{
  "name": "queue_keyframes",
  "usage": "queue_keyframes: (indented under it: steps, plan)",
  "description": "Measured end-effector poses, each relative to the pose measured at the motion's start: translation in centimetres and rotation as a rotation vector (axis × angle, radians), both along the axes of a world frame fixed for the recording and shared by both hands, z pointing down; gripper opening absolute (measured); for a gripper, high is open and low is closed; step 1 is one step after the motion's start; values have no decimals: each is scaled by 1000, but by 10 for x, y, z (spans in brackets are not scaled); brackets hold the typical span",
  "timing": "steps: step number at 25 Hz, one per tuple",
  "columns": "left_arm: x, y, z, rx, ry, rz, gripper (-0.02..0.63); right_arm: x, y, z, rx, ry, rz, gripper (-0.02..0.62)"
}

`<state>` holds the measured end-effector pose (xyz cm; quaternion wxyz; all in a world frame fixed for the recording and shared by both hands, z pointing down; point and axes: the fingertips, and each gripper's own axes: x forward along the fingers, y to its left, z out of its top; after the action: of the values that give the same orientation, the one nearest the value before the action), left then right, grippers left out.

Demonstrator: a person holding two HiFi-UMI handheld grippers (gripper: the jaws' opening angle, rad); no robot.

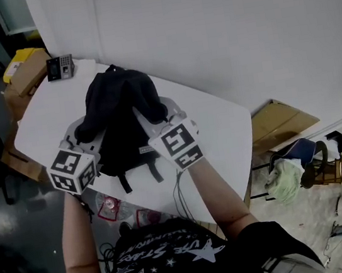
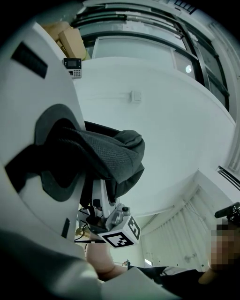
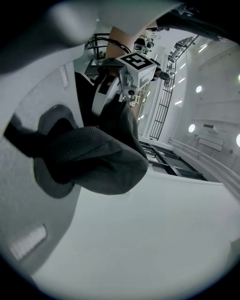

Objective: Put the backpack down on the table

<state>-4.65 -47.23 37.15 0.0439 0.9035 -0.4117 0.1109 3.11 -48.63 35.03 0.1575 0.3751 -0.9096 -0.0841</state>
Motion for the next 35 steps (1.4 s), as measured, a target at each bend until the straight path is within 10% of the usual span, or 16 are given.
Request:
queue_keyframes:
  steps: [18,29,35]
  plan:
    - [-19,2,14,10,38,-36,89,-15,3,7,12,22,-26,74]
    - [-20,4,13,10,22,-47,149,8,6,18,-93,7,31,252]
    - [-28,10,11,42,-2,-89,323,22,13,20,-85,-30,84,401]
